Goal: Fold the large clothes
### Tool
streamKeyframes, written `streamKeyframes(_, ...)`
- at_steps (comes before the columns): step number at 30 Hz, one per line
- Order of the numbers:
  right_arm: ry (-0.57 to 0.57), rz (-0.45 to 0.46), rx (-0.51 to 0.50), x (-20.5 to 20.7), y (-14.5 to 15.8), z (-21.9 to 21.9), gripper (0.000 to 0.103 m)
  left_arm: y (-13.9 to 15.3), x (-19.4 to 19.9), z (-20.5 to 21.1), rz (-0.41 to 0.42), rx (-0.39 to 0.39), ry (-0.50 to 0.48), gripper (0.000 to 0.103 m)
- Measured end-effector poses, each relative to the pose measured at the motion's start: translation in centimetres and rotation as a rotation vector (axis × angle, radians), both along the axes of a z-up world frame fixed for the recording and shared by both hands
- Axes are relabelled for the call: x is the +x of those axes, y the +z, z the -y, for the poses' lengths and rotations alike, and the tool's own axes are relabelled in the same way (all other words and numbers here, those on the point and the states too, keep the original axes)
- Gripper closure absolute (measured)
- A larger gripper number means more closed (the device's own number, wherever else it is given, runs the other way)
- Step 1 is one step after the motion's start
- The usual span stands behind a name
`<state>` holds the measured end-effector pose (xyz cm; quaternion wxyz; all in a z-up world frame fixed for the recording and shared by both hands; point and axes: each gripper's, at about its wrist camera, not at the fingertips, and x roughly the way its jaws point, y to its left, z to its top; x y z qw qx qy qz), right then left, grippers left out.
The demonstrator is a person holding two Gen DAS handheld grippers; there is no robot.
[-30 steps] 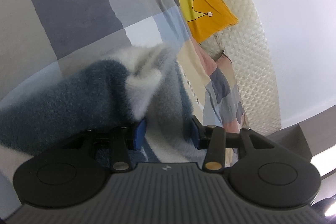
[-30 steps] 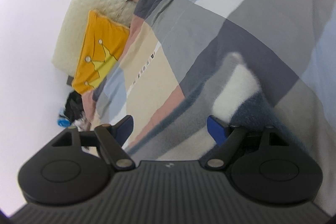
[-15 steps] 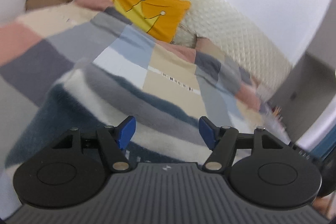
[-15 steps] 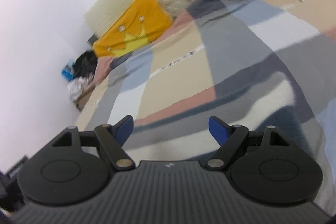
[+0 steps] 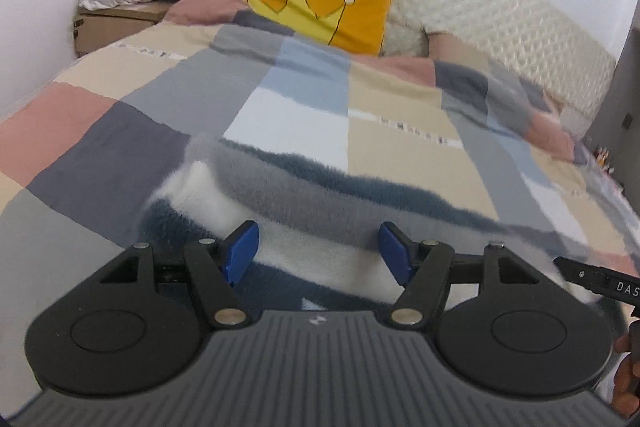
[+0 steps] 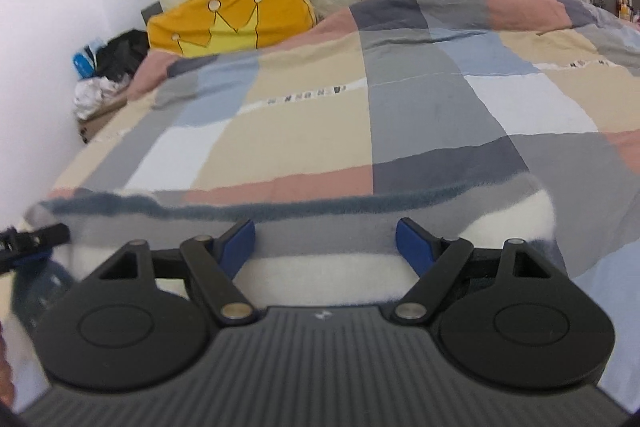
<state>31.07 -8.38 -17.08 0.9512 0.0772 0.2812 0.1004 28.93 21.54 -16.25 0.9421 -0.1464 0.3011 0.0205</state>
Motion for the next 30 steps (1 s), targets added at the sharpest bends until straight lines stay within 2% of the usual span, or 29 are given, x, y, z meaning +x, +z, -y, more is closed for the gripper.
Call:
streamKeyframes(5, -0.001, -0.009, -0.002, 0.9, -1.1, -0.1, 0.022, -2.2, 1.6, -0.1, -0.071, 0.019, -0.033, 0.032)
streamKeyframes(9, 0.005, -0.003, -0.054, 1.4, -1.8, -1.0, 0.022, -3.4, 2.4, -1.0, -0.094, -0.030, -0.037, 0.032)
streamKeyframes(14, 0.001, -0.017, -0.051, 1.8, -2.6, -1.1, 0.021, -3.9, 2.7, -0.8, -0.112, -0.009, -0.057, 0.032)
streamKeyframes(22, -0.019, -0.008, -0.016, 1.1, -2.1, -0.8, 0.022, -2.1, 1.5, 0.1, -0.089, 0.032, -0.043, 0.031)
streamKeyframes(25, -0.041, 0.004, -0.001, 0.4, -1.3, -0.5, 0.023, -1.1, 0.2, 0.5, -0.065, 0.006, -0.054, 0.031)
streamKeyframes(30, -0.057, 0.056, 0.049, -1.8, 0.4, 0.0, 0.023, 0.2, -3.0, 1.5, -0.032, 0.010, -0.049, 0.031)
